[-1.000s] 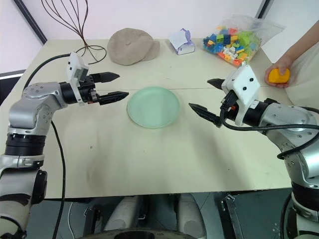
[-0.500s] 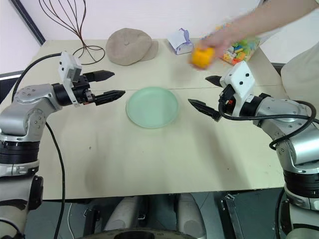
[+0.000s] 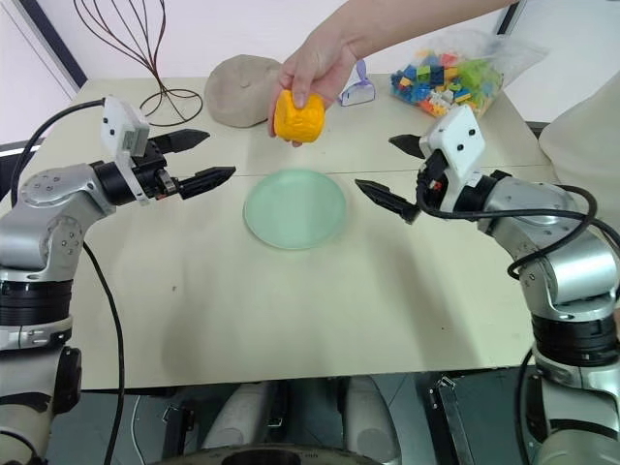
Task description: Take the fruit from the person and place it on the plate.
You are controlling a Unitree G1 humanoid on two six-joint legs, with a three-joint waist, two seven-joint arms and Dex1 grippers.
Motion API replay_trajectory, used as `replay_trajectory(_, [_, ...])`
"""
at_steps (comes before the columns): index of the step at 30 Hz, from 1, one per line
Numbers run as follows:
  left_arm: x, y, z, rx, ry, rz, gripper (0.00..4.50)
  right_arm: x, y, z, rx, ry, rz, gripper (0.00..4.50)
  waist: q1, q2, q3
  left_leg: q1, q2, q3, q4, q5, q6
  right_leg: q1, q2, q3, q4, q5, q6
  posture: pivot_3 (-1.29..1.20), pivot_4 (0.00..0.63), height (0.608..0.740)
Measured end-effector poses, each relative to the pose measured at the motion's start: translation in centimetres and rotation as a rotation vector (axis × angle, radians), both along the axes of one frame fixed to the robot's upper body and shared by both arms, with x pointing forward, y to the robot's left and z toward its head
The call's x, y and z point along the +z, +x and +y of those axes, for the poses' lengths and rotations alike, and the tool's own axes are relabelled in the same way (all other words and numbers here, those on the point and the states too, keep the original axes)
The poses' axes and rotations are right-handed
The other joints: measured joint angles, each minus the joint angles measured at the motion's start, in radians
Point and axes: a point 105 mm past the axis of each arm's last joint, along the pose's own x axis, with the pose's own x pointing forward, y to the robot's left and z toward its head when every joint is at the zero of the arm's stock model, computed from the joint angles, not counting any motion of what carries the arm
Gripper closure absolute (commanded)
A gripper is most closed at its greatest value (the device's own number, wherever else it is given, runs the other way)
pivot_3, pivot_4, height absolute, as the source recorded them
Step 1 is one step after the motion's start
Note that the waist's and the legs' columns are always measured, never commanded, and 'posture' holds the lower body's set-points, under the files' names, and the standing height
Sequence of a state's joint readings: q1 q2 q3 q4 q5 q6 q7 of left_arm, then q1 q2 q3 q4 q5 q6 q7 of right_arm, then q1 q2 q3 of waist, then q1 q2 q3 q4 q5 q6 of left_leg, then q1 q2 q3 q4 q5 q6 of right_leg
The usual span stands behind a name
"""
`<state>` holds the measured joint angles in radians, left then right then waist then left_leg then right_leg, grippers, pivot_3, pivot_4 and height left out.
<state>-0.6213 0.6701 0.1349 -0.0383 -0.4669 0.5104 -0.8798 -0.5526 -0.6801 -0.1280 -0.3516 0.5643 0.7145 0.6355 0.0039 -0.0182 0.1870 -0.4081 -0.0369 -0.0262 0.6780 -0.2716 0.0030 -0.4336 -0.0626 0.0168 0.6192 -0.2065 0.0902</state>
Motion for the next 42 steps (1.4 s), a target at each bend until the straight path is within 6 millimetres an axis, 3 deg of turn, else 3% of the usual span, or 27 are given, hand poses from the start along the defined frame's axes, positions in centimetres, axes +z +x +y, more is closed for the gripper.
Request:
replay_trajectory(3, [-0.2, -0.2, -0.1, 0.003, 0.004, -0.015, 0.04, 0.5, 0.8, 1.9, -0.03, 0.181, 0.081, 0.0, -0.001, 0.0, 0.0, 0.0, 0.0, 0.0, -0.001, 0.0, 0.0, -0.001, 0.0, 0.001, 0.001, 0.0, 0.0, 0.0, 0.15, 0.74])
replay_trajectory(8, [-0.4, -0.2, 0.1, 0.014, 0.009, -0.011, 0.04, 1.5, 0.3, 4.0, -0.006, 0.323, 0.189, 0.0, 0.006, 0.0, 0.0, -0.001, 0.0, 0.0, -0.002, 0.0, 0.0, -0.002, -0.002, 0.0, 0.0, 0.0, 0.0, 0.0, 0.15, 0.74])
replay_trajectory(16, [-0.3, -0.1, 0.2, 0.024, 0.01, -0.019, 0.04, 1.1, -0.2, 5.2, -0.013, 0.335, 0.267, 0.0, 0.001, 0.0, 0.0, -0.001, -0.001, 0.0, -0.007, 0.0, -0.001, -0.004, -0.002, 0.001, -0.001, 0.0, 0.0, 0.0, 0.15, 0.74])
replay_trajectory(26, [-0.2, -0.1, 0.2, 0.031, 0.008, -0.029, 0.04, 2.8, -0.1, 6.3, 0.025, 0.355, 0.228, 0.0, -0.018, 0.0, 0.0, -0.001, -0.001, 0.001, -0.012, 0.001, -0.002, -0.007, 0.0, 0.0, 0.0, 0.001, 0.0, 0.0, 0.15, 0.74])
replay_trajectory(42, [-0.2, -0.2, 0.3, 0.041, 0.013, -0.035, 0.04, 2.8, 0.3, 9.2, 0.1, 0.393, 0.267, 0.0, -0.021, 0.0, 0.0, -0.001, -0.001, 0.001, -0.012, 0.001, -0.002, -0.008, 0.0, 0.0, 0.0, 0.001, 0.0, 0.0, 0.15, 0.74])
